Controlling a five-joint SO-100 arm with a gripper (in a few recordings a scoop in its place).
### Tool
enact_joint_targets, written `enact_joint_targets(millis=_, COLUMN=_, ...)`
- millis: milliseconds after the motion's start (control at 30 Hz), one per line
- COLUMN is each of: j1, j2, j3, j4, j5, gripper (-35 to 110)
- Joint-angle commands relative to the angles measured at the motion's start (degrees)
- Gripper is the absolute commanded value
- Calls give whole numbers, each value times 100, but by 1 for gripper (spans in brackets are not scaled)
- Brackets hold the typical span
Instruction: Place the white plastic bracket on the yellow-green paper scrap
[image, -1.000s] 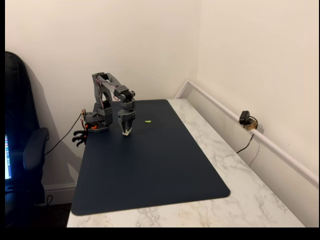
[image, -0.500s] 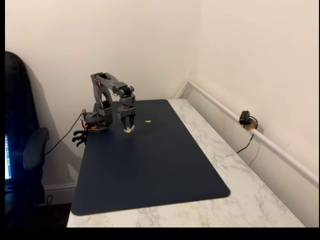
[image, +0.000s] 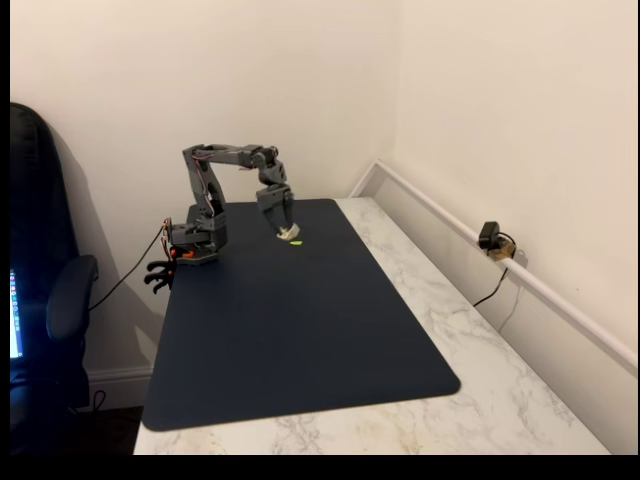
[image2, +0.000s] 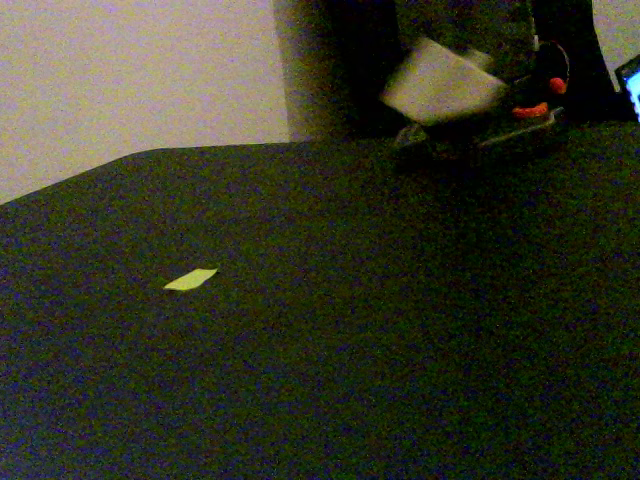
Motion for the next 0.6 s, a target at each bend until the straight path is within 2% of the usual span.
enact_joint_targets(millis=0, j1=668, j2=105, j3=-492, j4=132, j5=-290, gripper=0)
enact_joint_targets(millis=267, j1=2057, j2=-193, j3=-264, j4=-176, j5=-457, gripper=0)
enact_joint_targets(millis=567, j1=2804, j2=-914, j3=-88, j4=-589, j5=-527, gripper=0)
